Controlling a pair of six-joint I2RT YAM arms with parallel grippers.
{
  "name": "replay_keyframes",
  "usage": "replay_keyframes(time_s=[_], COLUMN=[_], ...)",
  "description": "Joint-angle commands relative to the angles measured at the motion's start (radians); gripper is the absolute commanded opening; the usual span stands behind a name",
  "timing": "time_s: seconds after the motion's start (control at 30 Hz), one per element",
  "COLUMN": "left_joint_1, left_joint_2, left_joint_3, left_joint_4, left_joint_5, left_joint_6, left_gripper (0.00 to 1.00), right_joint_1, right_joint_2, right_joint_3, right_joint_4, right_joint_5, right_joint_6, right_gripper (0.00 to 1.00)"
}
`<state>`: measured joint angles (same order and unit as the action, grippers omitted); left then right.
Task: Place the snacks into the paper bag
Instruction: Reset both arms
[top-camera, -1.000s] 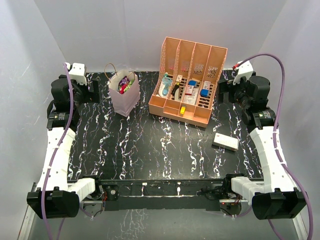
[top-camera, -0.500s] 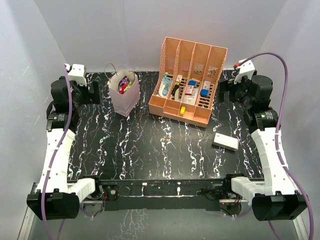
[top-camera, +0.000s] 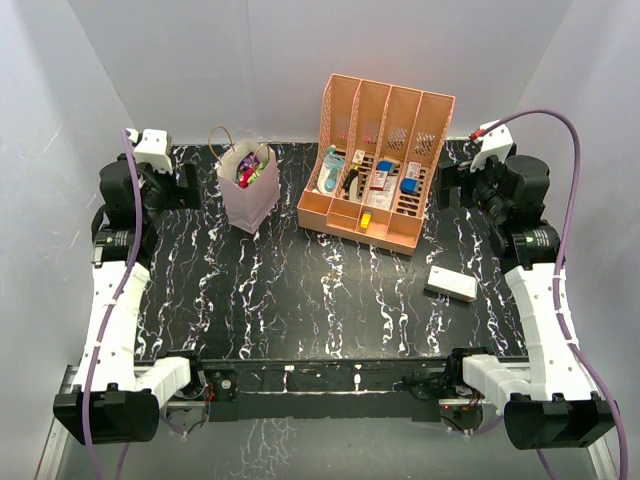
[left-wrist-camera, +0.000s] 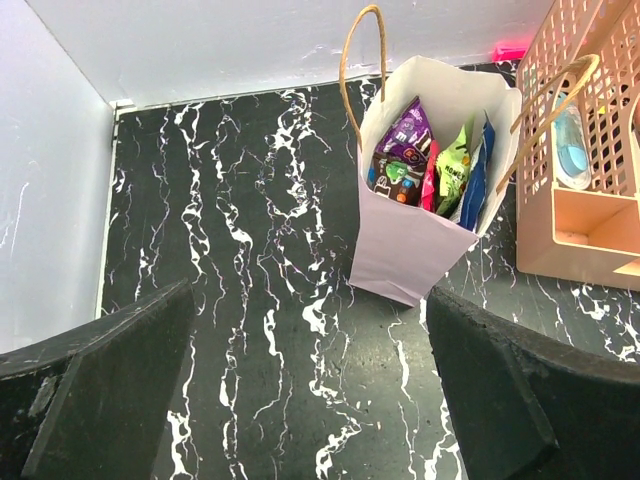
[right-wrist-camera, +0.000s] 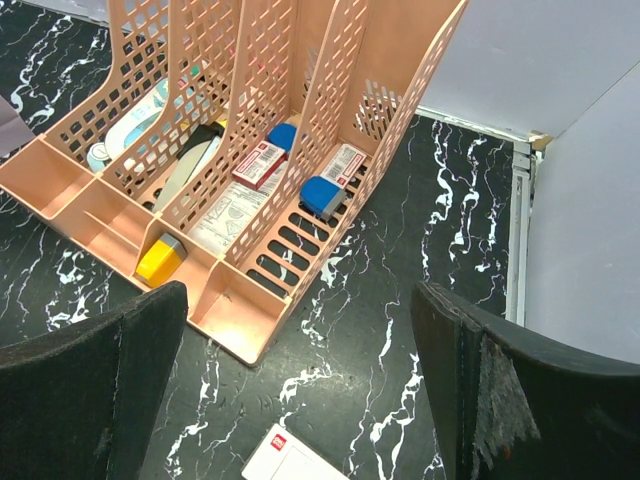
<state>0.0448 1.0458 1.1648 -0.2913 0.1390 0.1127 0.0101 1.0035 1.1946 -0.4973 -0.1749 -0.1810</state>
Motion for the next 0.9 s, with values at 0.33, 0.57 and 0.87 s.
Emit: replay_keyframes(time_s=[0.33,0.57,0.87], left_joint_1=[0.005,0.005,0.004], left_joint_2=[-0.046,-0.053,-0.057], left_joint_3=[-0.037,-0.050,-0.055], left_joint_4=[0.047,0.052,0.053], left_joint_5=[-0.033,-0.035,-0.038], left_joint_6=[-0.006,0.001,0.007], left_gripper=[0.98,0.98,0.98], right_joint_1=[-0.007,-0.007,-0.007], right_joint_2=[-0.026,-0.025,-0.021], right_joint_3=[-0.005,-0.009,-0.006], right_joint_4=[0.040,0.040,0.037], right_joint_5=[0.005,-0.007,-0.018], right_joint_6=[0.014,0.012,0.014], right_gripper=[0.98,0.98,0.98])
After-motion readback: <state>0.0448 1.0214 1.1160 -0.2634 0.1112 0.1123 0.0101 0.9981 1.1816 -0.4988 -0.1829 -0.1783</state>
